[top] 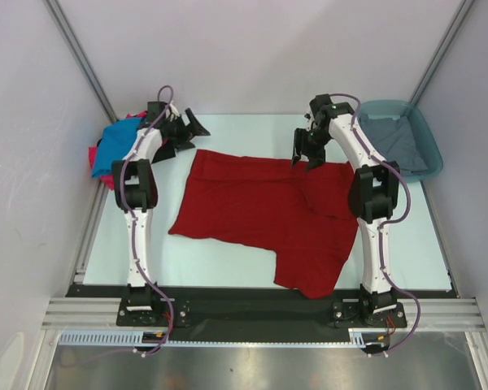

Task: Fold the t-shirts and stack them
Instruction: Fold the tshirt

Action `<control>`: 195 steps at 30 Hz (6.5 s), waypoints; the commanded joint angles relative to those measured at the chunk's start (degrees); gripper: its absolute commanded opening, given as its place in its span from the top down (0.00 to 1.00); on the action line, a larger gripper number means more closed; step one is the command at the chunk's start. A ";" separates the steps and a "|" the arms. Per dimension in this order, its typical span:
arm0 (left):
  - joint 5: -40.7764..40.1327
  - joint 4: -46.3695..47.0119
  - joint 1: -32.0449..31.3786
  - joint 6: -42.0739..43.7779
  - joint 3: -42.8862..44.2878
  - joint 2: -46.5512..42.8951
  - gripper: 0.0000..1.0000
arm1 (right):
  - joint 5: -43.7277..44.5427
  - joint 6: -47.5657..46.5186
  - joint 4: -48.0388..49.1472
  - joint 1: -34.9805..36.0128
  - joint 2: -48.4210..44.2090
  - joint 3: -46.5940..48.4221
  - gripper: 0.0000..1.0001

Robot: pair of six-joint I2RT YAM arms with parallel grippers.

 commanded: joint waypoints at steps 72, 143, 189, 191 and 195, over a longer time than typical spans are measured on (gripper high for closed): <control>-15.15 -15.58 -8.71 8.25 -0.61 -1.01 0.00 | 9.24 0.34 -4.48 0.81 -9.41 4.10 0.39; -14.20 -14.79 -4.92 3.43 -60.59 -60.58 0.00 | -1.76 16.07 -4.12 -11.41 -51.42 -58.74 0.43; -24.74 -18.22 -6.86 3.42 -73.02 -79.93 0.00 | 4.40 29.87 23.64 5.99 -74.46 -99.88 0.53; -24.48 -17.87 -6.86 3.16 -73.10 -79.84 0.00 | 6.41 30.31 21.37 7.13 -73.14 -98.83 0.51; -24.04 -17.51 -6.86 3.07 -73.46 -79.66 0.00 | 8.79 31.54 18.19 8.89 -73.05 -97.94 0.49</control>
